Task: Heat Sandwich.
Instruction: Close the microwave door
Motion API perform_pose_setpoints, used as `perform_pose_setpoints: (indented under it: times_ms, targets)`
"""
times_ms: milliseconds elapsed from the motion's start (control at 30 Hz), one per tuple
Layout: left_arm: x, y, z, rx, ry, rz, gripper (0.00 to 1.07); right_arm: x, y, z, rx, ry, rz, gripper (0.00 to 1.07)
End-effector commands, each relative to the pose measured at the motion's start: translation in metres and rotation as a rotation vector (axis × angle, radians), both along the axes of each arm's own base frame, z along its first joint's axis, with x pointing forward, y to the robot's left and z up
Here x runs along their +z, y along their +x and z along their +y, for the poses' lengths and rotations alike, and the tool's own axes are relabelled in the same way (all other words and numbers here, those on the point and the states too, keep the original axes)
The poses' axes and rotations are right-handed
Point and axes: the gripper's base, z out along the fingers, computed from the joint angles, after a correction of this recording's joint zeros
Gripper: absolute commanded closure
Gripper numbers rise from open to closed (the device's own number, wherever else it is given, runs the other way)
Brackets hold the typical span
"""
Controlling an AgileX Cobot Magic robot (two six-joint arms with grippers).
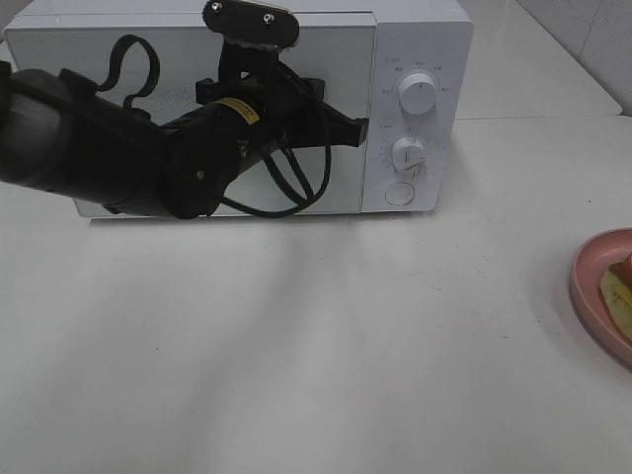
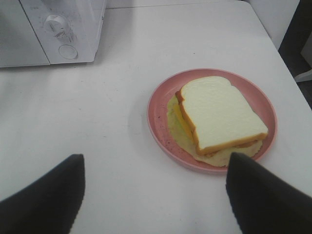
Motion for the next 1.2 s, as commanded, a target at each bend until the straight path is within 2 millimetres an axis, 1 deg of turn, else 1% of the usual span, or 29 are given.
perform_pose_setpoints:
  times_ms: [33, 167, 600, 733, 800, 900, 1000, 1033, 1067, 1133, 1167, 1200]
  targets:
    - [0.008, 0.021, 0.007, 0.104, -0.085, -0.03, 1.07, 0.0, -0.004, 0.0, 0.003, -0.005, -0.036, 0.31]
    - [0.009, 0.024, 0.006, 0.122, -0.104, -0.007, 1.07, 0.0, -0.004, 0.0, 0.003, -0.005, -0.036, 0.31]
    - [0.01, 0.024, 0.005, 0.117, -0.099, -0.011, 1.07, 0.0, -0.004, 0.0, 0.003, -0.005, -0.036, 0.31]
    - [0.011, 0.02, 0.006, 0.096, -0.083, 0.038, 1.07, 0.0, -0.004, 0.0, 0.003, -0.005, -0.036, 0.31]
    - [0.01, 0.014, 0.009, 0.086, -0.068, 0.073, 1.07, 0.0, -0.004, 0.0, 0.003, -0.005, -0.036, 0.31]
    - [0.01, 0.01, 0.011, 0.076, -0.057, 0.099, 1.04, 0.0, -0.004, 0.0, 0.003, -0.005, -0.036, 0.31]
    - [0.011, -0.001, 0.013, 0.035, -0.025, 0.202, 0.7, 0.0, -0.004, 0.0, 0.003, -0.005, -0.036, 0.31]
    - [0.011, -0.001, 0.013, 0.035, -0.025, 0.202, 0.7, 0.0, -0.004, 0.0, 0.003, -0.005, -0.036, 0.31]
    - [0.011, -0.006, 0.013, 0.004, -0.005, 0.274, 0.37, 0.0, -0.004, 0.0, 0.003, -0.005, -0.036, 0.31]
    - [0.011, -0.011, 0.012, -0.027, 0.02, 0.341, 0.11, 0.0, -0.004, 0.0, 0.003, -0.005, -0.036, 0.31]
    - [0.01, -0.018, 0.012, -0.064, 0.051, 0.425, 0.02, 0.0, -0.004, 0.0, 0.003, -0.005, -0.036, 0.31]
    - [0.01, -0.018, 0.012, -0.064, 0.051, 0.425, 0.02, 0.0, -0.004, 0.0, 0.003, -0.005, -0.036, 0.31]
